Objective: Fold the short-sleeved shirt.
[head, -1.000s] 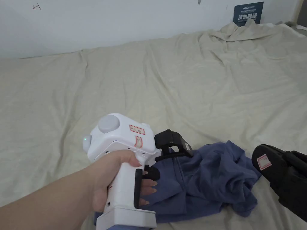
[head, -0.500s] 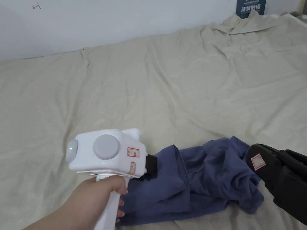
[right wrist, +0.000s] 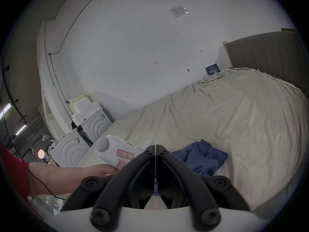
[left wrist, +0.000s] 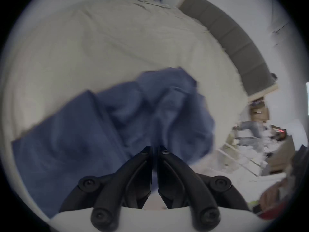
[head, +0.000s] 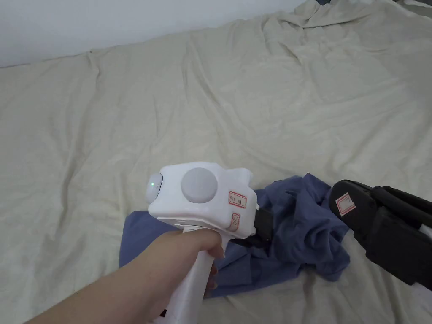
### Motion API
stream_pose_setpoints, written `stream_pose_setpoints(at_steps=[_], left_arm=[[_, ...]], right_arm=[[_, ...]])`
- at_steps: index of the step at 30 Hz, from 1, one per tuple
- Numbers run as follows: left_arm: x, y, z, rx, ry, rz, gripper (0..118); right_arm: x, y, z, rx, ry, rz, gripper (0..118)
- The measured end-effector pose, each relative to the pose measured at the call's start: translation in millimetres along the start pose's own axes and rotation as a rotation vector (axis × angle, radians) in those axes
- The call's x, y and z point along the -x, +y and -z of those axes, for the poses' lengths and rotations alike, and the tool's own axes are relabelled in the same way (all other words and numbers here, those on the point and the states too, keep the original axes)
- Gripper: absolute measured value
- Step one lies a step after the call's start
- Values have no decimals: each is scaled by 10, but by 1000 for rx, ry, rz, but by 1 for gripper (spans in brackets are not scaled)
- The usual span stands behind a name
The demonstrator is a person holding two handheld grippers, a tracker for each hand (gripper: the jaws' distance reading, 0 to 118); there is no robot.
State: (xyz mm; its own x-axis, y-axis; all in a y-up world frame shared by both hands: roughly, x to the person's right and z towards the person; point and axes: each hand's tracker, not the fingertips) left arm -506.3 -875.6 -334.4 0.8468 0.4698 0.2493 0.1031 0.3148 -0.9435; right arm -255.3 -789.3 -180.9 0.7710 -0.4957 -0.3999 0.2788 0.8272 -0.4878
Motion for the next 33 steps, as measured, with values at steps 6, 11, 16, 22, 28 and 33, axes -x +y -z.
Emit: stream_pose_setpoints(at_steps=[6, 11, 16, 22, 28, 33], left_arm=[[193, -327, -761, -267, -333, -20, 7], [918, -799, -1762, -504, -344, -184, 6], [1631, -1149, -2141, -438, -167, -286, 0], [2323, -1299, -1753, -353, -267, -448, 11], [2534, -1246, -1316, -301, -334, -458, 85], [2602, -1223, -1077, -321, -468, -508, 110]], right_arm=[[128, 87, -35, -3, 11, -31, 4], [258, 171, -75, -11, 7, -71, 4], [394, 154, 15, -10, 17, -71, 4], [592, 62, 228, 48, 45, -59, 4], [748, 4, 359, 99, 67, -51, 4], [798, 0, 430, 118, 70, -80, 4]])
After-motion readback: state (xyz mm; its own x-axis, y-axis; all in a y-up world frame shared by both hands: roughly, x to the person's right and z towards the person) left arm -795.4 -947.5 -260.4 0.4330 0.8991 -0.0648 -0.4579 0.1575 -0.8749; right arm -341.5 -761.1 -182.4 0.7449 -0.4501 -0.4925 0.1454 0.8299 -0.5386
